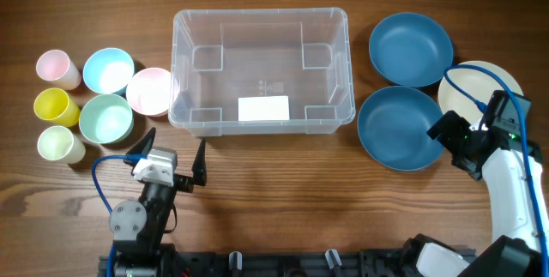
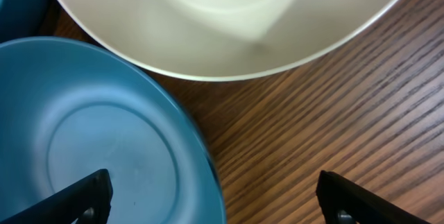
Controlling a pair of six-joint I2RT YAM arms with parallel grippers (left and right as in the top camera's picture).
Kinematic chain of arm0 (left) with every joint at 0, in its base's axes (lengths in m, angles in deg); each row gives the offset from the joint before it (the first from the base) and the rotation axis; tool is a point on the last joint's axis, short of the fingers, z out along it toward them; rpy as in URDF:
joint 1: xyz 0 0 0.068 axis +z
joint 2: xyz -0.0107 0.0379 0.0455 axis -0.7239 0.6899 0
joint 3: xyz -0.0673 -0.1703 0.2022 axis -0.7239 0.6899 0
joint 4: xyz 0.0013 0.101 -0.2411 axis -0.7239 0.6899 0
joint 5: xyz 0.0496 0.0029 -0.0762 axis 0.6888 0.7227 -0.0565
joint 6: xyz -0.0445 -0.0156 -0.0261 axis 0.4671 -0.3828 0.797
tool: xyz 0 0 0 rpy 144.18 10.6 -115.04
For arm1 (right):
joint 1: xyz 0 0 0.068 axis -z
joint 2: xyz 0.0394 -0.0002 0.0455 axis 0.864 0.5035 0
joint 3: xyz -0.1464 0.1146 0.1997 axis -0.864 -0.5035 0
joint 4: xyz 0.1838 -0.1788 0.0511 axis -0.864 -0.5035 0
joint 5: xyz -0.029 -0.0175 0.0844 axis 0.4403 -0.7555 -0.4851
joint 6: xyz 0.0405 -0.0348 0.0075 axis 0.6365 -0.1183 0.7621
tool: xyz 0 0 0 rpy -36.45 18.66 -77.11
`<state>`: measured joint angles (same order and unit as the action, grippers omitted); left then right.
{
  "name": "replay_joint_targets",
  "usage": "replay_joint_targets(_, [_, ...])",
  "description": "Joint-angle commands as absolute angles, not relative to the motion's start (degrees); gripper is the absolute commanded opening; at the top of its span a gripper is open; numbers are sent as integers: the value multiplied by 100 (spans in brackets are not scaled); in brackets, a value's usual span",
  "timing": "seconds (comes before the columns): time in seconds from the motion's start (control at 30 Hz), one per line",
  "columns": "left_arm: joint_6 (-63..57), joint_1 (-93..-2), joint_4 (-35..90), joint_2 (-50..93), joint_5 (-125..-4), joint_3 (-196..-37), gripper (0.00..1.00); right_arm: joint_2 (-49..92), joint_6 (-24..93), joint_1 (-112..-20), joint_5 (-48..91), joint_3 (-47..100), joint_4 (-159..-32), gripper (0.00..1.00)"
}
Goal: Pack container
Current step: 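Reach the right gripper to the lower dark blue bowl and grasp its rim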
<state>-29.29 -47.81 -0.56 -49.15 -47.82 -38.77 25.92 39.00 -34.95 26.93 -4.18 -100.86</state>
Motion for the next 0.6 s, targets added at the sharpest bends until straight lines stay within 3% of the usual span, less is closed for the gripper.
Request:
replay_joint_targets(0.0, [-2997,-4744,-76,-4946,-4790,-3820,100,2651,3693,-3479,2518,-407,-10066,93])
replay_joint_targets(0.3, [-2997,-4744,-76,-4946,-4790,-3820,100,2651,3706,-3484,2107,-868,-9727,76])
replay_joint_targets(0.57, [-2997,-4744,-76,-4946,-4790,-3820,100,2651,3708,-3484,2024,-1037,-9456,76])
